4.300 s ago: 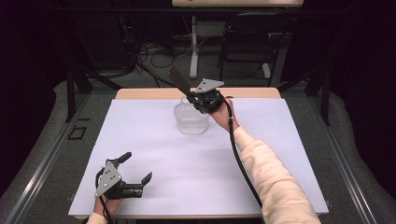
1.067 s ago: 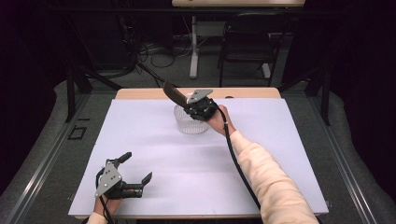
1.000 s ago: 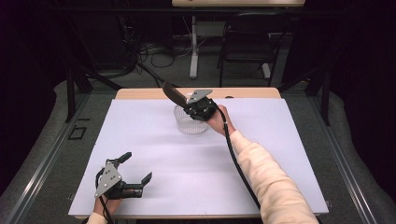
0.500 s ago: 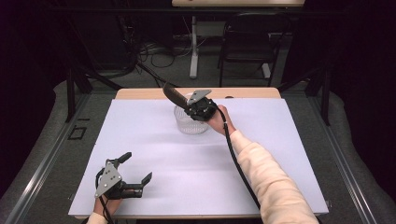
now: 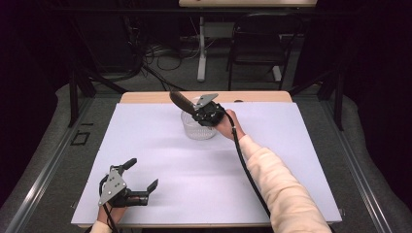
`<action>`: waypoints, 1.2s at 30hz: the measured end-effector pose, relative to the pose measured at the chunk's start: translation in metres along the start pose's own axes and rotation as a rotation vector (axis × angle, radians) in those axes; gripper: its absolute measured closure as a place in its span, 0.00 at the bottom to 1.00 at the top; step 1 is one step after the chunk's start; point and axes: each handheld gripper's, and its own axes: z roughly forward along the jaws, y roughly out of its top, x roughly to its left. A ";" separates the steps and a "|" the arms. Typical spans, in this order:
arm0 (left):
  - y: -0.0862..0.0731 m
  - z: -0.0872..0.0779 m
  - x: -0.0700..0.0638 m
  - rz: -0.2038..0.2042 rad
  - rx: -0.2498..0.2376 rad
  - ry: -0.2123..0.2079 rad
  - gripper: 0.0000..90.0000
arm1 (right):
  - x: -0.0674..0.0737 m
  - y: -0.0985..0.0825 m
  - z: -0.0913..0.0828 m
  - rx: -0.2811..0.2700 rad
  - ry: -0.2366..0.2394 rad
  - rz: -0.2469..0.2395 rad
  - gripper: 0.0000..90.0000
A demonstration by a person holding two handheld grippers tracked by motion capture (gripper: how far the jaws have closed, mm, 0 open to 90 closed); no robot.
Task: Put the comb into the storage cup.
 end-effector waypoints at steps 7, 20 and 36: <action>0.000 0.000 0.000 0.000 -0.001 -0.001 0.01 | -0.002 -0.001 0.000 0.008 0.007 0.009 0.80; 0.000 0.000 0.000 -0.001 -0.002 -0.002 0.01 | -0.002 -0.001 0.004 0.041 0.014 0.001 0.79; 0.000 0.000 0.000 0.002 -0.002 -0.002 0.01 | -0.008 0.000 -0.010 0.062 0.038 0.041 0.53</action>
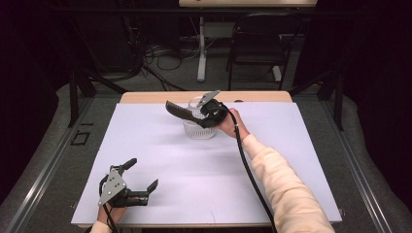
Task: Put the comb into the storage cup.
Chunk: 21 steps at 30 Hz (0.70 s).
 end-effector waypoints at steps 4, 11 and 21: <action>0.000 0.000 0.000 -0.002 0.001 0.000 0.01 | -0.003 0.000 -0.009 -0.004 0.013 0.026 0.42; 0.000 0.000 0.000 -0.001 0.002 0.000 0.01 | -0.004 0.002 -0.025 -0.012 0.021 0.053 0.27; 0.000 0.001 0.000 -0.003 -0.001 0.000 0.01 | -0.005 -0.001 -0.042 -0.005 0.047 0.067 0.15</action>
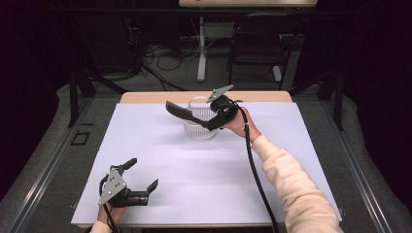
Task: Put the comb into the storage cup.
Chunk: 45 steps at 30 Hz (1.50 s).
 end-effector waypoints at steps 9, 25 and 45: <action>0.000 0.000 0.000 0.000 0.000 0.001 0.01 | -0.001 -0.009 -0.009 0.009 0.011 0.016 0.06; 0.000 0.000 0.000 0.002 0.001 0.002 0.01 | 0.003 -0.024 -0.032 0.014 0.017 0.028 0.00; 0.000 0.000 0.000 0.005 0.005 0.006 0.01 | 0.009 -0.054 -0.053 0.035 0.022 0.026 0.00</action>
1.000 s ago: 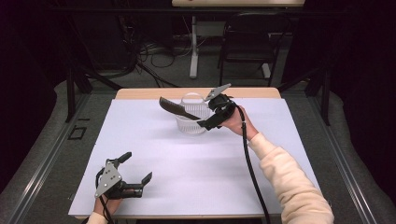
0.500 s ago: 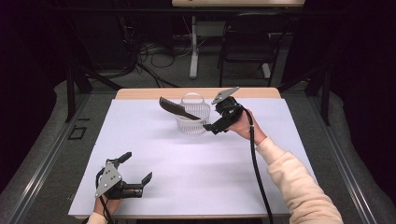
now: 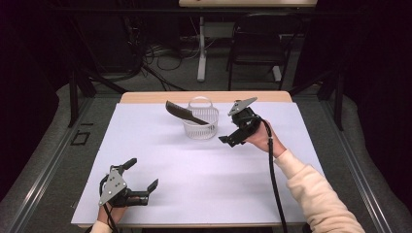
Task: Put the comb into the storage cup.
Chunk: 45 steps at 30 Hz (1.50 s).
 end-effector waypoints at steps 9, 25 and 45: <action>0.000 0.000 0.000 0.001 0.002 0.000 0.01 | 0.005 -0.020 -0.009 0.006 0.005 0.016 0.00; 0.000 0.000 0.000 0.002 0.002 0.001 0.01 | 0.019 -0.050 -0.025 0.007 -0.001 0.027 0.00; 0.000 0.000 0.000 -0.001 0.002 0.000 0.01 | 0.038 -0.078 -0.041 -0.014 -0.024 0.043 0.00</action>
